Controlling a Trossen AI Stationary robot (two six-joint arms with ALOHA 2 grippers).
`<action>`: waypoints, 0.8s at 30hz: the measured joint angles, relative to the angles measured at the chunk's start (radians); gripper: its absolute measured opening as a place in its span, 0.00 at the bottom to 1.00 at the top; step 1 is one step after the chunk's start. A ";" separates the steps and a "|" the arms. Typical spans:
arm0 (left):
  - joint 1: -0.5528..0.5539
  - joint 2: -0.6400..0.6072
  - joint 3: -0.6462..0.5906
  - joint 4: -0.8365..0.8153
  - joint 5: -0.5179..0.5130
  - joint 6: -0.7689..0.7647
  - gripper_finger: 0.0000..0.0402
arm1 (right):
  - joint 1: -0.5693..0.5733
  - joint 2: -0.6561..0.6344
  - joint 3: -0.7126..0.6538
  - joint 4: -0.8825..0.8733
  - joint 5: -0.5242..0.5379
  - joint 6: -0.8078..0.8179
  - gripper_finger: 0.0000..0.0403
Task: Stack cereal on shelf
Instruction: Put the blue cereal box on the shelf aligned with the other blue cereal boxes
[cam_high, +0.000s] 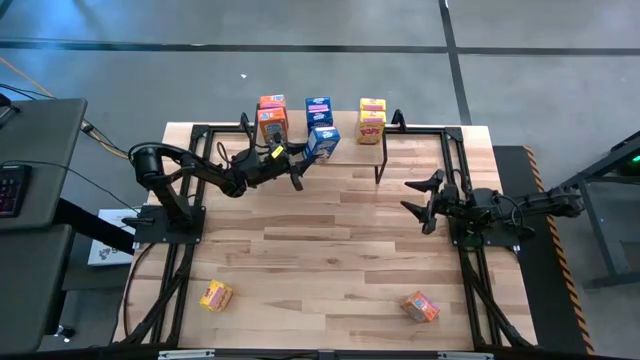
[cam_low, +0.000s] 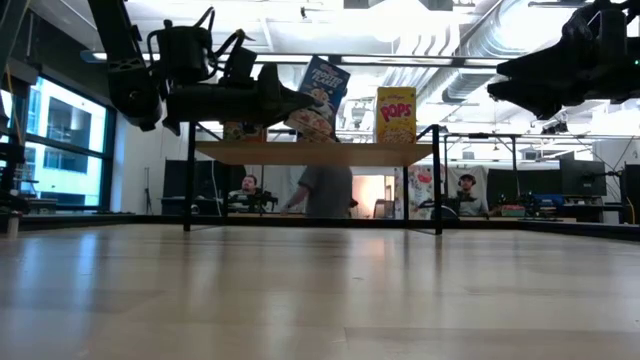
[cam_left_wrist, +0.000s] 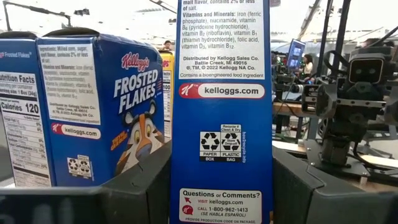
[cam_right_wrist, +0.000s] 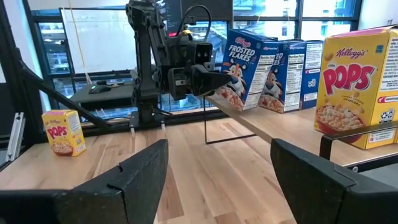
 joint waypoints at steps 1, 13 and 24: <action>0.000 0.000 0.000 0.000 0.000 0.000 0.47 | 0.000 0.000 0.000 0.000 0.000 0.000 0.69; 0.001 0.000 0.000 -0.001 0.051 0.102 0.47 | 0.000 0.000 0.000 0.000 0.000 0.000 0.69; 0.039 0.000 0.000 -0.021 0.052 0.147 0.47 | 0.000 0.000 0.000 0.000 0.001 0.000 0.69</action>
